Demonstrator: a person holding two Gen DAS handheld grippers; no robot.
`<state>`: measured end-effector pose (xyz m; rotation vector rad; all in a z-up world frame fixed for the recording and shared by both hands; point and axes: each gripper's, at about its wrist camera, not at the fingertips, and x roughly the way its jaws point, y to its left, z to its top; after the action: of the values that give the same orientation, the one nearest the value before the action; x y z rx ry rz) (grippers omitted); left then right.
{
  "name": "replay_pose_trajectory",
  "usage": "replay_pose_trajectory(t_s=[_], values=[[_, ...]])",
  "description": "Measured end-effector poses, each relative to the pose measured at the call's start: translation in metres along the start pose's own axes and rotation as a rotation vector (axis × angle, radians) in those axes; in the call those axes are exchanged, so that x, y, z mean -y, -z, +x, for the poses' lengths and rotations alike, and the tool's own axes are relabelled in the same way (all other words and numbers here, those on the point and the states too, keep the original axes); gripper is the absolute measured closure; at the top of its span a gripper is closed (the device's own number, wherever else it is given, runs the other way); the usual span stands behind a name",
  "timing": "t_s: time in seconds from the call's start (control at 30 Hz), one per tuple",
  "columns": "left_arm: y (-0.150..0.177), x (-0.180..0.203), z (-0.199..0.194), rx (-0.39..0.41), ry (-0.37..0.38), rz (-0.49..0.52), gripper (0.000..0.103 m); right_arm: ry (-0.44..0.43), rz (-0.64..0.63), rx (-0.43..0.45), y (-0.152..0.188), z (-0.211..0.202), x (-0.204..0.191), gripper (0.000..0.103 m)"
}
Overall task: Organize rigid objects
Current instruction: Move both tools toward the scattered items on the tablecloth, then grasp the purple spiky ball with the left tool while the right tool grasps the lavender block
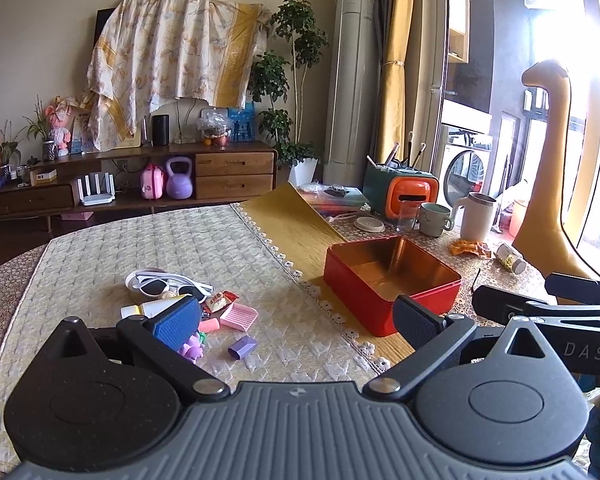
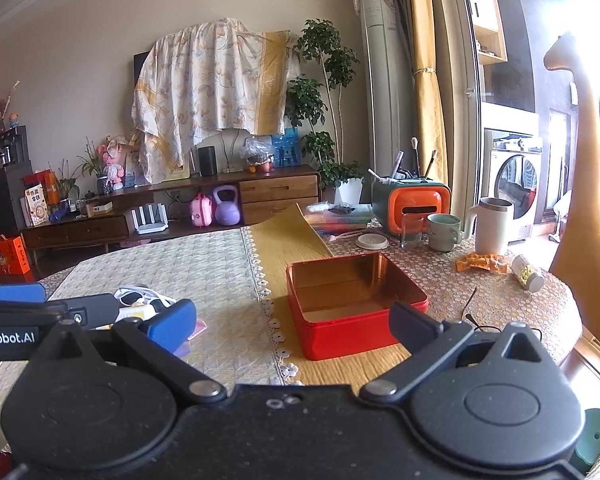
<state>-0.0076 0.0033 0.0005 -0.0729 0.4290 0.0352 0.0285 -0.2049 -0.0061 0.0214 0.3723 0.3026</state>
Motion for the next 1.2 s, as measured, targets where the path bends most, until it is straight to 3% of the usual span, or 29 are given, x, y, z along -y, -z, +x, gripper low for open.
replay_pose_trajectory(t_s=[0.27, 0.47, 0.77, 1.2], values=[[0.001, -0.010, 0.004, -0.021, -0.007, -0.040, 0.000, -0.032, -0.019, -0.025, 0.000, 0.001, -0.011, 0.000], [0.003, -0.023, 0.015, -0.050, -0.019, -0.073, 0.000, -0.112, -0.080, -0.018, -0.007, 0.014, -0.022, 0.000], [0.012, -0.060, 0.045, -0.090, -0.088, -0.098, 0.000, -0.241, -0.130, -0.171, 0.002, 0.077, -0.037, 0.000], [0.028, -0.101, 0.110, -0.125, -0.171, -0.090, 0.000, -0.376, -0.248, -0.272, 0.021, 0.150, -0.065, 0.003]])
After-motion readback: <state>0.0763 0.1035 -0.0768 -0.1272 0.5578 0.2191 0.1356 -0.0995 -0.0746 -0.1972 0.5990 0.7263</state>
